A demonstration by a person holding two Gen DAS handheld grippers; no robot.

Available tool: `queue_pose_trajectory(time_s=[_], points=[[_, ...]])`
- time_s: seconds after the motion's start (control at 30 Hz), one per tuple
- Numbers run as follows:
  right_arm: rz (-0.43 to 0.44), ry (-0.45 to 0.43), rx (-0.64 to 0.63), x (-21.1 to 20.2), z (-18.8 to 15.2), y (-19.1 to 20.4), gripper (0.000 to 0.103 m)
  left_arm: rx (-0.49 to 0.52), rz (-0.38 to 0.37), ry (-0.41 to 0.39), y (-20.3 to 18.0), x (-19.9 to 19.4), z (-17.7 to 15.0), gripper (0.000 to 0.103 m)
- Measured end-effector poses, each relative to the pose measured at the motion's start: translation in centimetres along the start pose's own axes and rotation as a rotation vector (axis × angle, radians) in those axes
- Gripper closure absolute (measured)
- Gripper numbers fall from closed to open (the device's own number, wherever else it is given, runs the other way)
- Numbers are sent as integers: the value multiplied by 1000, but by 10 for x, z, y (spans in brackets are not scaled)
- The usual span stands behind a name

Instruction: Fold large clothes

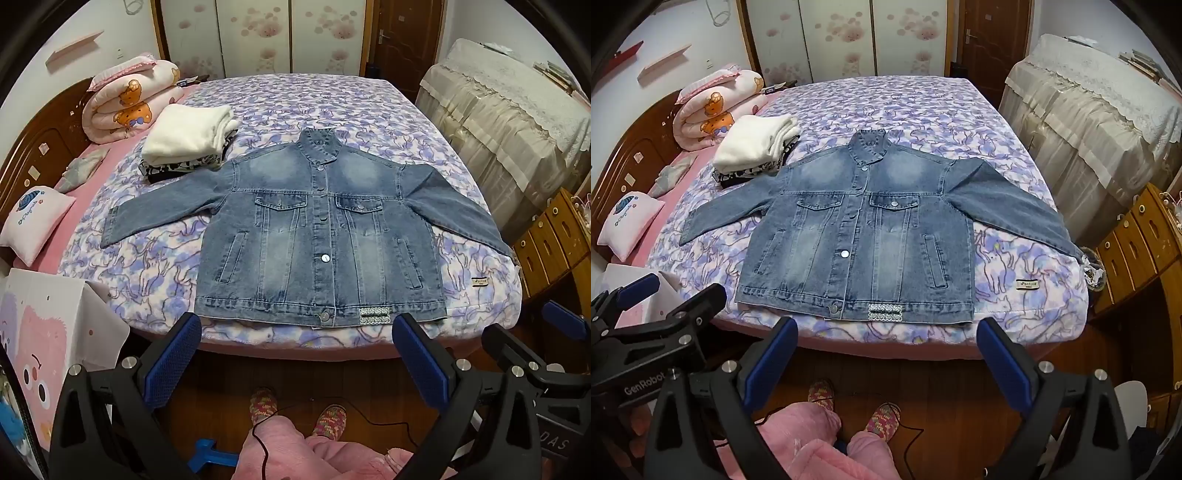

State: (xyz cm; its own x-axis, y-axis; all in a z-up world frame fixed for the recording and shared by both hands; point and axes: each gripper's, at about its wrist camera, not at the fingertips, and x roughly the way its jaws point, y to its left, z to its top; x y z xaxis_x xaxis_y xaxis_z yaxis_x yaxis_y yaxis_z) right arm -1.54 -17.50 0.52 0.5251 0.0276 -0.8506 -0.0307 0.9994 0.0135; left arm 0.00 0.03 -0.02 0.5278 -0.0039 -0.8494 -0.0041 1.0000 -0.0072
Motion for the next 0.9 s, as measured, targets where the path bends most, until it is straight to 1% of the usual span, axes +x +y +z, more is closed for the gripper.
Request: queue_pose_trajectory(time_s=[0.23,0.27,0.43,0.9], points=[[4,5,1,0,1,-1,5,-6,-9,2,2,3,1,1],[4,4,0,0,1,-2,5,-2,-5,-4,-2,-2,2,1],[5,11,3,2,1,-3,5,-3,-16,8,-5,-4,6,1],[10,17,10,4,2,-8,5,4,-10,-2,-4,1,5,1]])
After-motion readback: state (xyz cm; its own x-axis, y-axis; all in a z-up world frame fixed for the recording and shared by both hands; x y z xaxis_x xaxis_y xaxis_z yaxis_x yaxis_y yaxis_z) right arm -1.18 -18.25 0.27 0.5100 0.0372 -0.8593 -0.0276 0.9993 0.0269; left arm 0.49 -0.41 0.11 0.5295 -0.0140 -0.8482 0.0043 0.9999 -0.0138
